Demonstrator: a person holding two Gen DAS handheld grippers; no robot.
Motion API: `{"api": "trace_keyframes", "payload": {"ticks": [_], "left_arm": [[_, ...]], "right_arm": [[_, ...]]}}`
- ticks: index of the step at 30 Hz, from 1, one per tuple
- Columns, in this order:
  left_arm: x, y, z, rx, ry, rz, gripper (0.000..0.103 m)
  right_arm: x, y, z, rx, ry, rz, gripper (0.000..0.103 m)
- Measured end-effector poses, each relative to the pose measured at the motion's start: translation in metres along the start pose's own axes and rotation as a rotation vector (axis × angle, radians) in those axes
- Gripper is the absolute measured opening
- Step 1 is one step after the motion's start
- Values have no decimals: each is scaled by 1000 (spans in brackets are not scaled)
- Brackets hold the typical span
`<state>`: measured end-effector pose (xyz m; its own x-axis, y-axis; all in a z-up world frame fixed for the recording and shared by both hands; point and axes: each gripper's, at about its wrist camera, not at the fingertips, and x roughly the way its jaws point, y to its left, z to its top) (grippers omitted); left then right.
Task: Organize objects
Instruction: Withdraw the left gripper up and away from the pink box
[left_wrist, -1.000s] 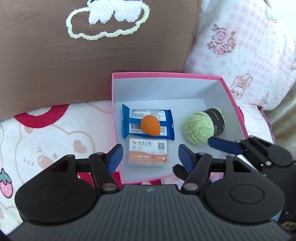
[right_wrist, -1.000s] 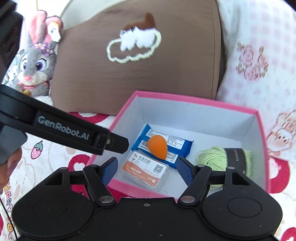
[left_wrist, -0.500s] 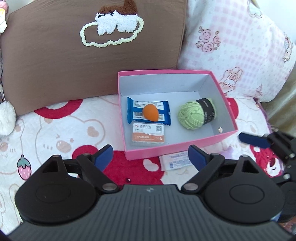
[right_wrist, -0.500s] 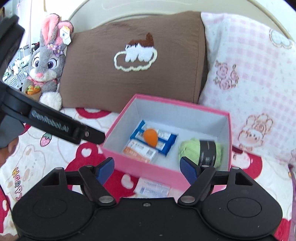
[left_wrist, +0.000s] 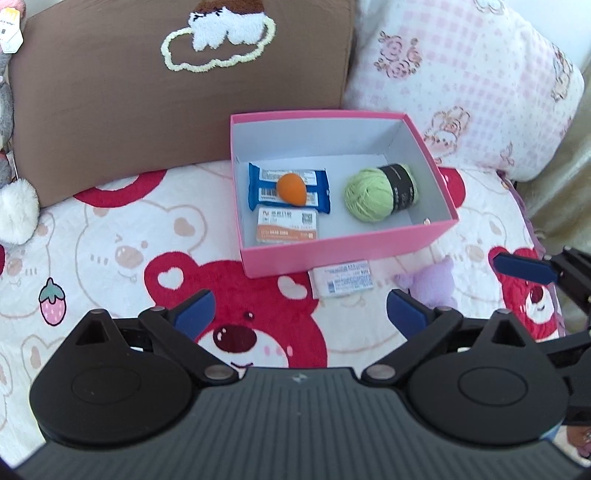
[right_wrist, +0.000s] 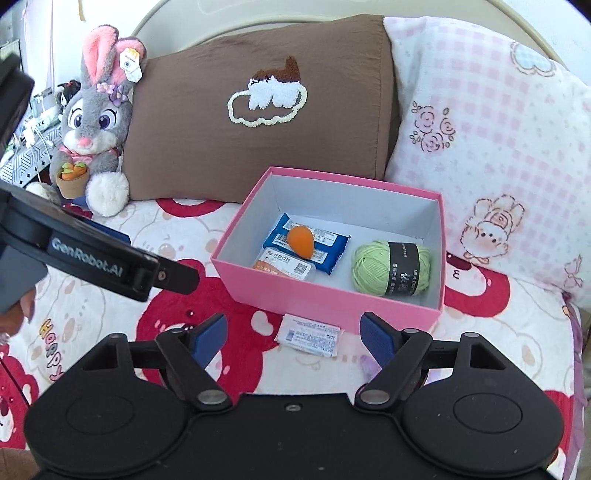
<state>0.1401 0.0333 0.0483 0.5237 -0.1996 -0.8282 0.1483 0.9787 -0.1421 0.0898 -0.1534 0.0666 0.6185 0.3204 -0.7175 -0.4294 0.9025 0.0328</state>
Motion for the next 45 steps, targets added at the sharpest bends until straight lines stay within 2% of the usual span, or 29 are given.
{"api": "trace_keyframes", "payload": {"ticks": [8, 12, 16, 20, 25, 30, 37, 45], "left_arm": [[-1, -12, -20, 36, 66, -105, 101], [3, -14, -33, 36, 80, -78, 101], [11, -11, -40, 16, 115, -115, 101], [20, -12, -46, 7, 145, -103, 101], [24, -15, -56, 19, 149, -91, 101], [22, -22, -67, 40, 132, -93, 101], [34, -40, -74, 109, 84, -91, 101], [63, -50, -80, 105, 80, -157, 101]], "right_arm": [[-22, -4, -15, 1, 5, -5, 83], [-30, -4, -24, -6, 14, -13, 83], [-35, -2, -34, -11, 23, -7, 83], [-37, 1, -43, -18, 30, 9, 83], [-41, 4, -53, -32, 30, 10, 84], [-48, 0, -65, -46, -11, 25, 88], [-37, -8, -89, -96, -73, -34, 93], [-14, -19, -111, -130, -96, -83, 94]]}}
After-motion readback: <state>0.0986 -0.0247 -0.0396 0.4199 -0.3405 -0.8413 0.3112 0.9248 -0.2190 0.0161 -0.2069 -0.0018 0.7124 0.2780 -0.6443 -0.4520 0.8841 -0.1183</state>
